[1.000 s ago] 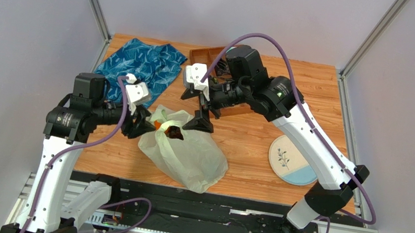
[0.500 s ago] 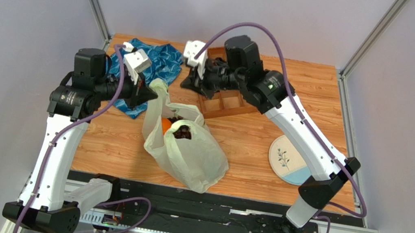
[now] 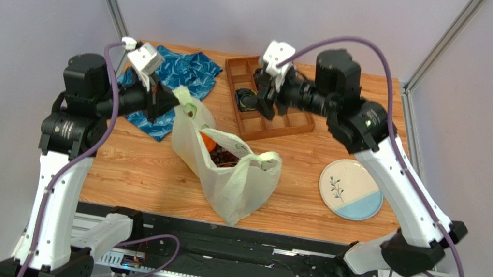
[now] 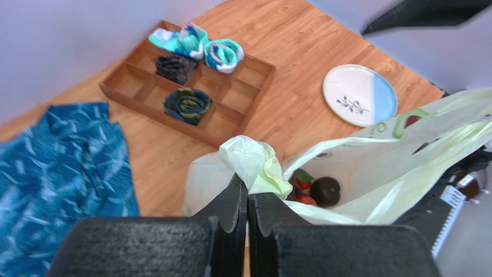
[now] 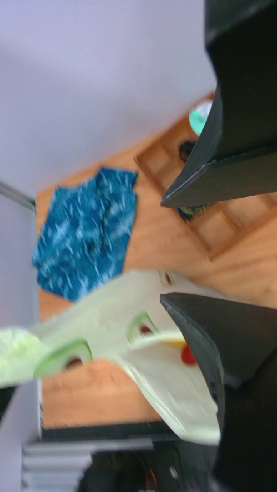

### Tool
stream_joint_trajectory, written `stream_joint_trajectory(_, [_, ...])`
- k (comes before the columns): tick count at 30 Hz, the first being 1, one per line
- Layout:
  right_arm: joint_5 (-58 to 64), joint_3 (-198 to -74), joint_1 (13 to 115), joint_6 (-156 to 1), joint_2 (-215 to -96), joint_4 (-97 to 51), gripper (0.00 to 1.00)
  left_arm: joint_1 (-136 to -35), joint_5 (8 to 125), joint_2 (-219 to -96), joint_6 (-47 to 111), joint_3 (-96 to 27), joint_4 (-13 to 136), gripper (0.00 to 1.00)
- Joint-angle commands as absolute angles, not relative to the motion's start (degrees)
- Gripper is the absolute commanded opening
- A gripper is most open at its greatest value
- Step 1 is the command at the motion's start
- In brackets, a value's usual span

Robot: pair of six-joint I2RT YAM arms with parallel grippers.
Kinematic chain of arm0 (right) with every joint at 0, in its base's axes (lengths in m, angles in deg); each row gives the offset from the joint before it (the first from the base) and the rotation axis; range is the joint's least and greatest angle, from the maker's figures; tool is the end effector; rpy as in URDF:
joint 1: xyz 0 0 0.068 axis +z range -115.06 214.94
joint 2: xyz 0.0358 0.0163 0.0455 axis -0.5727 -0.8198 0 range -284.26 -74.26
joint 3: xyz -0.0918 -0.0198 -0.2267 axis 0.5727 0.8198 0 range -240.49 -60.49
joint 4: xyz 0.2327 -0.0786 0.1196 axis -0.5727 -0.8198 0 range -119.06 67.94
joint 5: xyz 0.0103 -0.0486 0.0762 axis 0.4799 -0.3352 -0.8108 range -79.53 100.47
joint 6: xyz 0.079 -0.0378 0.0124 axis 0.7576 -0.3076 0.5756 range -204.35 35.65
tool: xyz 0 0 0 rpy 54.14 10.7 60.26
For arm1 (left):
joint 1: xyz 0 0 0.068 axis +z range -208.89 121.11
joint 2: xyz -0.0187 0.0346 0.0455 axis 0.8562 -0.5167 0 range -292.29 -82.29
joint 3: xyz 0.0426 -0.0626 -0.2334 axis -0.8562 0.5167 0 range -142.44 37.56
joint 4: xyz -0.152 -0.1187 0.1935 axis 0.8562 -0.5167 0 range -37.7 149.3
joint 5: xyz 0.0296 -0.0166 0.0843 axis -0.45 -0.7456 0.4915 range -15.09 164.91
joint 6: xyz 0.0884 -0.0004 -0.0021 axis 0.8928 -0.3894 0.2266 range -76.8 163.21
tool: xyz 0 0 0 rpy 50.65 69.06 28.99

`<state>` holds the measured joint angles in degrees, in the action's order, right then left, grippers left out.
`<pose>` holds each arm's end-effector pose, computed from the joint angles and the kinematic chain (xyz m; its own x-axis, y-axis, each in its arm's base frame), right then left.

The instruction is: Take the fake fruits out of the plastic bag

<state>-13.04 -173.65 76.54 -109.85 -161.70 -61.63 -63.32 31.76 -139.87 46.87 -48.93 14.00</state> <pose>0.2464 0.2606 0.4797 0.2252 -0.3280 -0.9175 -0.8880 0.3184 -0.3318 0.2113 -0.0703 0.4522 -0.2352 0.0649 -0.9698 0.7271 0.6738 -0.1313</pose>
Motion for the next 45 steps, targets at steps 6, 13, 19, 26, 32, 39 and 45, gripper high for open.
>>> stream_joint_trajectory(6, [-8.2,-148.0,90.8,-101.8,-151.2,-61.6,0.50,-63.4,31.4,-128.9,40.9,-34.4,13.3,0.00])
stream_joint_trajectory(13, [-4.0,-146.0,91.5,-99.4,-154.1,-62.4,0.83,-63.4,32.7,-128.3,40.7,-33.9,13.6,0.00])
stream_joint_trajectory(19, [0.3,-145.2,92.2,-99.9,-157.4,-63.4,0.81,-63.4,33.3,-128.4,40.7,-34.0,14.7,0.00])
stream_joint_trajectory(26, [20.3,-150.0,89.3,-108.0,-166.3,-55.2,0.35,-63.4,39.2,-133.1,42.9,-39.2,16.6,0.00])
stream_joint_trajectory(32, [15.0,-175.0,81.4,-110.9,-175.7,-56.3,0.00,-63.4,43.9,-135.2,42.5,-48.6,21.5,0.00])
stream_joint_trajectory(39, [6.1,-176.6,81.9,-116.0,-170.4,-55.2,0.00,-63.4,43.4,-130.5,40.6,-56.3,21.9,0.00])
stream_joint_trajectory(45, [-1.5,-152.3,86.1,-120.0,-156.3,-58.4,0.00,-63.4,34.1,-124.4,40.7,-47.4,10.4,0.00])
